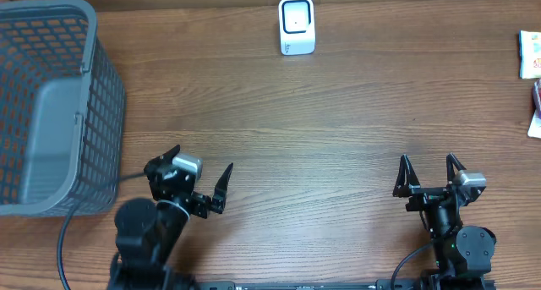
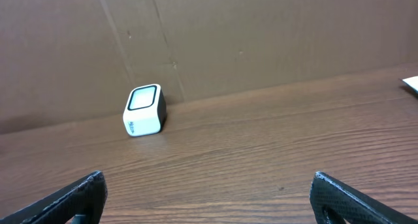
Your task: Scan the item barcode
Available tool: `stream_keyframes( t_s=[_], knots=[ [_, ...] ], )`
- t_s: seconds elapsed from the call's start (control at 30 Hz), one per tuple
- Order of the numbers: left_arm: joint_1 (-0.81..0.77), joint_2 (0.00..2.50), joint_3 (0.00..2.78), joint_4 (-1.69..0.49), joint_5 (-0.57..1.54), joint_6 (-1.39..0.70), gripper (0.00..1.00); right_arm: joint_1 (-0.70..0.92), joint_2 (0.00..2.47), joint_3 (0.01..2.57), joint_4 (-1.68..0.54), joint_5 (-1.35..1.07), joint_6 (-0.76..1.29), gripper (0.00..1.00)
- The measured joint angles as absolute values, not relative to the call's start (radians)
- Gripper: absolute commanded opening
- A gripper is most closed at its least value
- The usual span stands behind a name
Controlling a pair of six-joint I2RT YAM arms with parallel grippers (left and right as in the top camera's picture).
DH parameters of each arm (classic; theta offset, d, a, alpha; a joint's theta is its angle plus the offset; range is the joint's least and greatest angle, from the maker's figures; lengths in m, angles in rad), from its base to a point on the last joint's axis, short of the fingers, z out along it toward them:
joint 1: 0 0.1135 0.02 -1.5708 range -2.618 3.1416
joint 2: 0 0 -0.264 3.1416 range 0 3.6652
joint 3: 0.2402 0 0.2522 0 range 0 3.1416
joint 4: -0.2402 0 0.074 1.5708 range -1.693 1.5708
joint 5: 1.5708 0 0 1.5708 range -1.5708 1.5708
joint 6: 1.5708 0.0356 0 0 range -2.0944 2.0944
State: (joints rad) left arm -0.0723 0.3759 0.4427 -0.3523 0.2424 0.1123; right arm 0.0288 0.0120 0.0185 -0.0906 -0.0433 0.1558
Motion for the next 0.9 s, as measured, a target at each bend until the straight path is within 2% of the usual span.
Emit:
stream_keyframes(
  t_s=[0.17,0.37,0.53,0.9],
  knots=[
    [-0.072,0.152,0.235,-0.155,0.198,0.113,1.00,0.028,0.012,0.019,-0.091,-0.044,0.155,1.00],
    [-0.070,0.044,0.120,-0.107,0.117,0.085,1.00,0.029,0.011,0.019,-0.090,-0.043,0.156,1.00],
    [-0.070,0.015,0.044,-0.039,0.051,0.046,1.00,0.029,0.011,0.019,-0.090,-0.044,0.155,1.00],
    [-0.070,0.015,0.009,-0.075,-0.052,-0.031,1.00,0.029,0.011,0.019,-0.090,-0.044,0.155,1.00]
  ],
)
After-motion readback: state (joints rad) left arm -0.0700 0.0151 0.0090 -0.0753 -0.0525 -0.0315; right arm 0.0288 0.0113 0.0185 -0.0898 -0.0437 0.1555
